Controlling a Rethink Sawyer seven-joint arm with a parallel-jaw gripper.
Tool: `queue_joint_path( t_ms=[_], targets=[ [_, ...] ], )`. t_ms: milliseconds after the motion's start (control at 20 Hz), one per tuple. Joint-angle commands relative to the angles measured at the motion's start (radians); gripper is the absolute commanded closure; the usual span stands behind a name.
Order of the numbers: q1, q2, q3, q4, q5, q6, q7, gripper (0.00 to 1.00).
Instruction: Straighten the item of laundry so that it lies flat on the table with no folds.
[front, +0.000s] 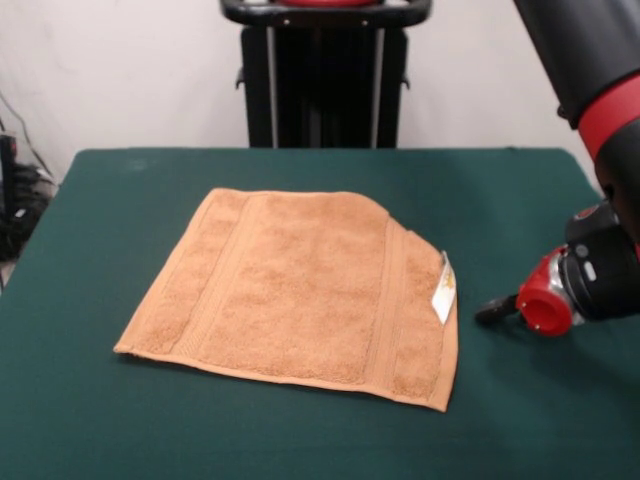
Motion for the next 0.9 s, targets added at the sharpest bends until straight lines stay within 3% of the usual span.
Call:
queue_joint_path(
  t_ms=[50, 350, 850, 900],
  targets=[
    [0.030, 0.003, 0.003, 0.138, -0.024, 0.093, -0.086, 1.00],
    [0.022, 0.001, 0.008, 0.170, -0.021, 0.057, -0.075, 1.00],
    [0.012, -0.063, -0.012, 0.310, -0.031, -0.012, -0.073, 1.00],
    [0.014, -0.044, -0.007, 0.275, -0.036, 0.009, -0.077, 1.00]
  ],
)
